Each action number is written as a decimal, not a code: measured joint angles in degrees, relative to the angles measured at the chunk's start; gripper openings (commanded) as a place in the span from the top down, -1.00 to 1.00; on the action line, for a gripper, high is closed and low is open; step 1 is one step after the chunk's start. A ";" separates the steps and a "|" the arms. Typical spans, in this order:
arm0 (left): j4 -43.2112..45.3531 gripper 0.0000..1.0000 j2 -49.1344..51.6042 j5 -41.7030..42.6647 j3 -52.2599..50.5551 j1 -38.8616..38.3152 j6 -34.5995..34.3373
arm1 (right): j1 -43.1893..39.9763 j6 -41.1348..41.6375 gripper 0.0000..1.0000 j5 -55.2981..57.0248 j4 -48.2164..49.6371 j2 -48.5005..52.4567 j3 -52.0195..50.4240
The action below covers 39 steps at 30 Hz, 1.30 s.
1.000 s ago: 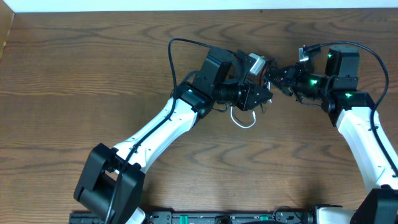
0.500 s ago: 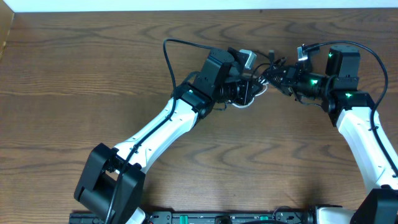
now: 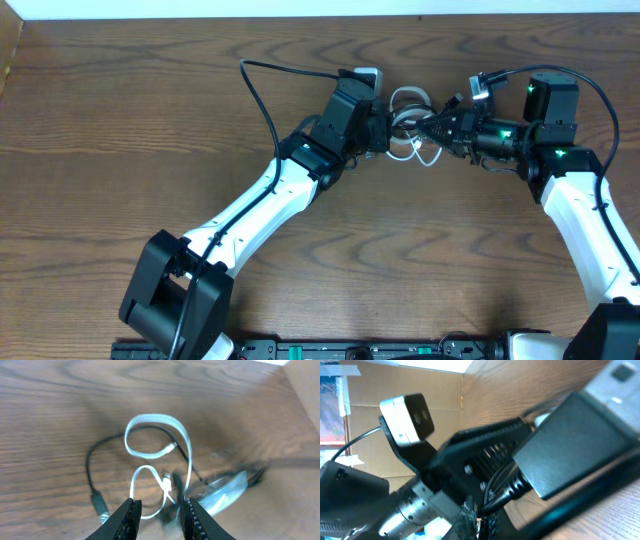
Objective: Untangle cables
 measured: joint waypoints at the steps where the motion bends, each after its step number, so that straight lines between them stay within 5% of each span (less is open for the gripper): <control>1: 0.00 0.27 0.00 -1.25 0.00 0.00 -0.17 | 0.00 -0.63 0.98 -0.17 -0.72 0.00 0.00; 9: -0.02 0.15 0.00 -5.44 0.00 0.02 -0.85 | 0.17 -4.94 0.98 -0.59 -3.69 0.00 0.00; 22: -1.75 -0.15 0.00 26.34 0.00 3.67 17.44 | 0.26 -8.81 0.98 -0.48 -3.85 0.00 0.00; 39: -2.03 -0.25 6.47 35.21 0.00 2.38 20.92 | 0.26 -9.90 0.98 -0.33 -4.90 0.00 0.00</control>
